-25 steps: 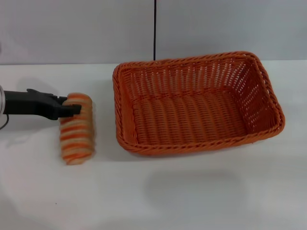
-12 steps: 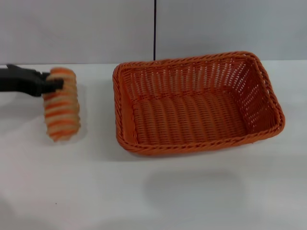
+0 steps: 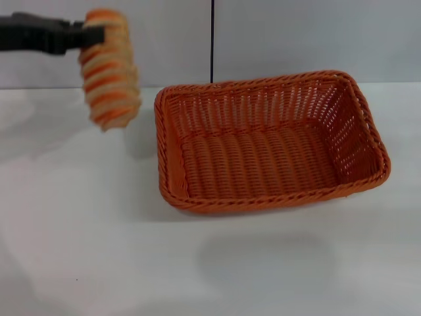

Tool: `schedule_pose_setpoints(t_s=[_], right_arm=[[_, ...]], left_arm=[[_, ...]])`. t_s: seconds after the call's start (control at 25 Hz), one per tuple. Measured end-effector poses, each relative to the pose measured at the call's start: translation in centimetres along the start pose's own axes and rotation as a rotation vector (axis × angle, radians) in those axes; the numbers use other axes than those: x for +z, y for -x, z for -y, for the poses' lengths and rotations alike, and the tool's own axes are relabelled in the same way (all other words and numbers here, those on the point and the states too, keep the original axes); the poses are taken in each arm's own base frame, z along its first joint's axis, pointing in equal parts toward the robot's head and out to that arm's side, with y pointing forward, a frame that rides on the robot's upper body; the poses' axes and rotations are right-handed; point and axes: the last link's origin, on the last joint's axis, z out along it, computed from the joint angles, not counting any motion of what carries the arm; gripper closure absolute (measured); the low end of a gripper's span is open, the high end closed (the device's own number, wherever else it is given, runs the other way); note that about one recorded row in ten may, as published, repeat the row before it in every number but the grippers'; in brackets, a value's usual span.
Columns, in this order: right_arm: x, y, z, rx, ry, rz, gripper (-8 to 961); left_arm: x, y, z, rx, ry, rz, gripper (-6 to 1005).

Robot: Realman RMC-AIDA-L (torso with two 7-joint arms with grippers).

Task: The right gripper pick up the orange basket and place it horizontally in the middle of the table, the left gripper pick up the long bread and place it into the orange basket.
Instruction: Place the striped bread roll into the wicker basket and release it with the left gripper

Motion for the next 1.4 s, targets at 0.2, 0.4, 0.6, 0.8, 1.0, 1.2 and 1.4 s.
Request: schedule_pose_setpoints(t_s=[0.2,0.4,0.6,0.8,1.0,1.2,1.4], right_arm=[[0.5,-0.5,-0.3,0.015,0.023,0.009,319],[0.3,-0.5,-0.6,0.013,0.045,0.040,319],[0.1,-0.4,-1.0,0.012,0.073,0.044,320],[-0.2,-0.3,-1.0,0.014,0.071,0.050,320],[-0.4,-0.3,-1.1,0.017,0.080,0.052,320],[-0.6,-0.1,-1.2,0.015,0.087,0.051,317],[-0.7,0.2,-1.1,0.007,0.090,0.048,317]], left_arm=[[0.7,-2.7,-2.1,-0.151,0.131,-0.153,733],[3.6,-1.9,-4.3,-0.167,0.261,-0.222,768],[6.2,-0.4,-6.5,-0.137,0.374,-0.224,778],[8.8,1.4,-8.1,-0.209,0.448,-0.290,785],[9.9,2.7,-8.8,-0.239,0.468,-0.364,793],[10.5,3.3,-9.6,-0.211,0.478,-0.409,796],[11.2,4.0,-9.9,-0.172,0.455,-0.431,796]])
